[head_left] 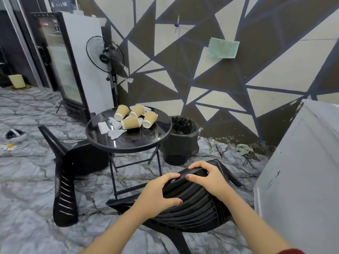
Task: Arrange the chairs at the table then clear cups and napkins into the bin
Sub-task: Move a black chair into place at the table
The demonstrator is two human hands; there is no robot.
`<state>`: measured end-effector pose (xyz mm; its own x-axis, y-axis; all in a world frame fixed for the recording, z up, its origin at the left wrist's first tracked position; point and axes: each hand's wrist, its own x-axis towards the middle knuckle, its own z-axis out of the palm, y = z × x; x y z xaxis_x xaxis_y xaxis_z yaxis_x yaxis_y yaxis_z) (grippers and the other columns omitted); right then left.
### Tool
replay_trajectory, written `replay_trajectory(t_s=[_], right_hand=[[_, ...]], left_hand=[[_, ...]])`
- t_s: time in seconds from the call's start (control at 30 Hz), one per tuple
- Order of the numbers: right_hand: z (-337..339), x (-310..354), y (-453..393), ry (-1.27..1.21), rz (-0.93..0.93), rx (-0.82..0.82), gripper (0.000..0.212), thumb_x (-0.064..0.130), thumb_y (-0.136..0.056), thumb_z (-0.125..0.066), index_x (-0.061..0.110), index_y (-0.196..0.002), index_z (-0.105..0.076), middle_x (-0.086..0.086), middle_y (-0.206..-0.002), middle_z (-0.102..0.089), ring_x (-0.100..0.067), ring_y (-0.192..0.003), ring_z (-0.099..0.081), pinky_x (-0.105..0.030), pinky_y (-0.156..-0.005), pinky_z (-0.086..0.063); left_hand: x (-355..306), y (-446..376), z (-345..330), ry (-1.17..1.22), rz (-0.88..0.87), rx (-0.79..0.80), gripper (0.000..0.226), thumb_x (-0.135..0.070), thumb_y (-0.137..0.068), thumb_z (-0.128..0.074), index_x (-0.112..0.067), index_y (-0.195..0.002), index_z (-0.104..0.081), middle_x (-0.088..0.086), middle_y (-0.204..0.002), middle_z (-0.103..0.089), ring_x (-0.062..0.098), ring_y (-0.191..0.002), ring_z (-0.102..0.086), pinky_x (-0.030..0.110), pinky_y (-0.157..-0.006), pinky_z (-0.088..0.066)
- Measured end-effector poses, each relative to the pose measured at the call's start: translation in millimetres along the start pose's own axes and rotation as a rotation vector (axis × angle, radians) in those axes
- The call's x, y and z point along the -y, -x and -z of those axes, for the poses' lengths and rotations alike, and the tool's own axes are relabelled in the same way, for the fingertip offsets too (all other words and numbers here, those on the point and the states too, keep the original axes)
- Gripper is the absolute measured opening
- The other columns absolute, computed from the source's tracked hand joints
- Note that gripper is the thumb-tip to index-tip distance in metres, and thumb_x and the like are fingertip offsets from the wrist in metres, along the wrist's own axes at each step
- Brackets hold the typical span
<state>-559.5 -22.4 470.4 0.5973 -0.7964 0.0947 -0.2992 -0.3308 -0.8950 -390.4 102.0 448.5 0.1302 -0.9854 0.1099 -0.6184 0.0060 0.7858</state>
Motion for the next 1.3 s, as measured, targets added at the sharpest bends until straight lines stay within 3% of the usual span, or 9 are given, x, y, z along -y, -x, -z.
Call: replay_trajectory(t_s=[0.1, 0.23, 0.3, 0.43, 0.6, 0.8, 1.07, 1.17, 1.3], right_hand=[[7, -2, 5, -0.016, 0.001, -0.001, 0.017, 0.016, -0.073, -0.077, 0.018, -0.088, -0.068, 0.012, -0.09, -0.066, 0.012, -0.08, -0.058, 0.001, -0.067, -0.038], [40, -11, 16, -0.058, -0.058, -0.029, 0.017, 0.022, -0.072, -0.078, 0.026, -0.084, -0.066, 0.002, -0.093, -0.065, -0.015, -0.086, -0.064, -0.028, -0.075, -0.052], [62, -17, 22, -0.026, -0.081, 0.004, 0.023, 0.031, -0.069, -0.079, 0.03, -0.086, -0.063, 0.001, -0.1, -0.062, -0.016, -0.09, -0.063, -0.035, -0.082, -0.05], [83, -23, 31, 0.074, -0.084, 0.042, 0.055, 0.062, -0.044, -0.079, 0.035, -0.088, -0.06, 0.006, -0.099, -0.061, -0.011, -0.088, -0.062, -0.031, -0.081, -0.048], [107, -35, 36, -0.015, -0.105, -0.036, 0.069, 0.064, -0.027, -0.084, 0.028, -0.081, -0.063, 0.003, -0.087, -0.062, -0.011, -0.074, -0.063, -0.028, -0.072, -0.049], [128, -42, 42, -0.06, -0.111, -0.046, 0.086, 0.064, -0.02, -0.085, 0.017, -0.088, -0.061, -0.005, -0.089, -0.058, -0.016, -0.075, -0.059, -0.028, -0.07, -0.05], [143, -47, 45, -0.116, -0.111, -0.068, 0.091, 0.066, -0.022, -0.083, 0.016, -0.093, -0.056, -0.005, -0.09, -0.057, -0.007, -0.067, -0.064, -0.021, -0.062, -0.052], [142, -47, 39, -0.103, -0.095, -0.059, 0.084, 0.058, -0.027, -0.085, 0.016, -0.093, -0.053, -0.005, -0.088, -0.055, 0.0, -0.062, -0.062, -0.014, -0.058, -0.05], [141, -58, 26, -0.11, -0.1, -0.113, 0.08, 0.06, -0.024, -0.086, 0.023, -0.087, -0.056, -0.002, -0.084, -0.058, -0.008, -0.066, -0.063, -0.023, -0.063, -0.051]], left_hand=[[3, 8, 2, -0.026, -0.059, 0.011, 0.059, -0.037, -0.072, -0.075, -0.057, -0.116, -0.043, -0.031, -0.122, -0.053, -0.007, -0.115, -0.049, 0.02, -0.098, -0.044], [31, 32, 11, -0.009, -0.033, -0.014, 0.053, -0.037, -0.069, -0.078, -0.06, -0.109, -0.053, -0.037, -0.116, -0.055, -0.01, -0.11, -0.052, 0.011, -0.093, -0.042], [45, 46, 11, 0.019, 0.007, -0.002, 0.053, -0.049, -0.062, -0.077, -0.063, -0.107, -0.053, -0.037, -0.114, -0.056, -0.009, -0.106, -0.055, 0.013, -0.089, -0.044], [57, 57, -1, 0.112, 0.092, -0.025, 0.052, -0.068, -0.054, -0.071, -0.055, -0.104, -0.061, -0.032, -0.108, -0.063, -0.005, -0.103, -0.059, 0.024, -0.092, -0.048], [69, 66, -12, 0.178, 0.198, -0.032, 0.06, -0.083, -0.044, -0.063, -0.052, -0.095, -0.066, -0.031, -0.1, -0.066, -0.006, -0.098, -0.06, 0.027, -0.091, -0.049], [71, 66, -24, 0.171, 0.221, 0.012, 0.056, -0.084, -0.052, -0.056, -0.057, -0.101, -0.061, -0.036, -0.106, -0.06, -0.009, -0.103, -0.054, 0.027, -0.095, -0.044], [78, 42, -45, 0.315, 0.298, -0.15, 0.054, -0.076, -0.051, -0.063, -0.056, -0.1, -0.06, -0.016, -0.126, -0.049, 0.004, -0.118, -0.045, 0.033, -0.099, -0.041], [84, 35, -52, 0.405, 0.354, -0.222, 0.069, -0.067, -0.044, -0.072, -0.036, -0.104, -0.06, -0.01, -0.116, -0.056, 0.007, -0.108, -0.052, 0.025, -0.082, -0.045], [89, 21, -52, 0.499, 0.384, -0.325, 0.055, -0.047, -0.044, -0.076, -0.01, -0.084, -0.064, 0.01, -0.088, -0.066, 0.029, -0.087, -0.061, 0.036, -0.075, -0.05]])
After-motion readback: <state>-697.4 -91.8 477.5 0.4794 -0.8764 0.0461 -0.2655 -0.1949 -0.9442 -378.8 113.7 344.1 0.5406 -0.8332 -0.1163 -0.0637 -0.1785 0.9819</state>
